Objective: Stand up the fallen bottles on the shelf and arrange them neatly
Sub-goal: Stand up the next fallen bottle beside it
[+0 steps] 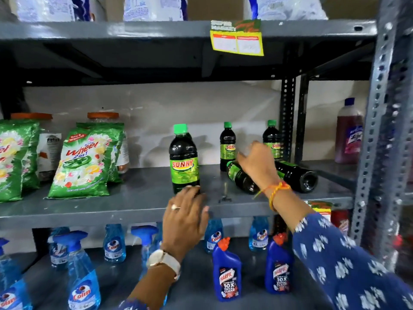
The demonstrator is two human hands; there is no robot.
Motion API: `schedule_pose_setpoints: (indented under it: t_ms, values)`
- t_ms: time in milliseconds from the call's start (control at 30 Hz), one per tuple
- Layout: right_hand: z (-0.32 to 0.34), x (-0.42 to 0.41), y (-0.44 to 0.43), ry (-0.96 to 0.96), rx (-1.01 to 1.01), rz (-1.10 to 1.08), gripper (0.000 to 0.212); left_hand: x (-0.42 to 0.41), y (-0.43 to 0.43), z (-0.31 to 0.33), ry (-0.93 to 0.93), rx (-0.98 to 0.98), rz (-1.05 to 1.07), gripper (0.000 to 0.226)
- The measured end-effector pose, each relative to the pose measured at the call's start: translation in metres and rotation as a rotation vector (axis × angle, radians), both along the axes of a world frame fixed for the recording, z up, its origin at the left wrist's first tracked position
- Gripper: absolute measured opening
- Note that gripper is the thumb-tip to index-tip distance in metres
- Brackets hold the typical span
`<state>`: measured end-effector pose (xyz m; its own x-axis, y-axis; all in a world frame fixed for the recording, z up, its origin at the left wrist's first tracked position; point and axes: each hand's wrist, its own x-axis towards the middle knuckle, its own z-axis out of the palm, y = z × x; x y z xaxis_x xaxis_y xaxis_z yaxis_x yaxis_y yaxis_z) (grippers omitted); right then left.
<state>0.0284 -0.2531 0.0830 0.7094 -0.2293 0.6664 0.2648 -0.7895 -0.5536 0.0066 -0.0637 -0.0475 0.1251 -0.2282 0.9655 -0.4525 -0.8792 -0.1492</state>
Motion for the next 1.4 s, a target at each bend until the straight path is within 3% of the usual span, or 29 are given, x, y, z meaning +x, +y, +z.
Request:
schedule_pose_setpoints:
  t_ms: [100, 267, 433, 633, 767, 1000, 1167, 1267, 1400]
  values:
    - [0.017, 0.005, -0.001, 0.136, -0.199, -0.037, 0.027, 0.006, -0.047, 0.015, 0.115, 0.108, 0.006, 0.032]
    - [0.010, 0.031, 0.011, 0.435, -0.483, -0.182, 0.050, 0.022, -0.076, 0.025, 0.361, -0.004, 0.164, 0.039]
    - [-0.005, 0.050, 0.015, 0.484, -0.656, -0.303, 0.033, 0.019, -0.076, 0.022, 0.373, -0.058, 0.214, 0.042]
    - [-0.016, 0.045, -0.019, 0.261, -0.236, -0.092, 0.061, 0.020, -0.078, 0.021, 0.374, -0.060, 0.226, 0.040]
    - [-0.034, 0.045, -0.031, 0.137, -0.005, 0.036, 0.068, 0.023, -0.077, 0.019, 0.354, -0.054, 0.223, 0.039]
    - [-0.049, 0.046, -0.036, 0.126, 0.143, 0.154, 0.071, 0.023, -0.079, 0.019, 0.303, -0.062, 0.222, 0.037]
    - [-0.054, 0.048, -0.035, 0.141, 0.147, 0.194, 0.098, 0.024, -0.079, 0.018, 0.291, -0.075, 0.210, 0.036]
    - [-0.057, 0.054, -0.036, 0.159, 0.114, 0.226, 0.085, 0.024, -0.080, 0.017, 0.287, -0.084, 0.197, 0.036]
    - [-0.055, 0.056, -0.037, 0.250, 0.224, 0.364, 0.073, 0.026, -0.080, 0.016, 0.312, -0.090, 0.187, 0.036]
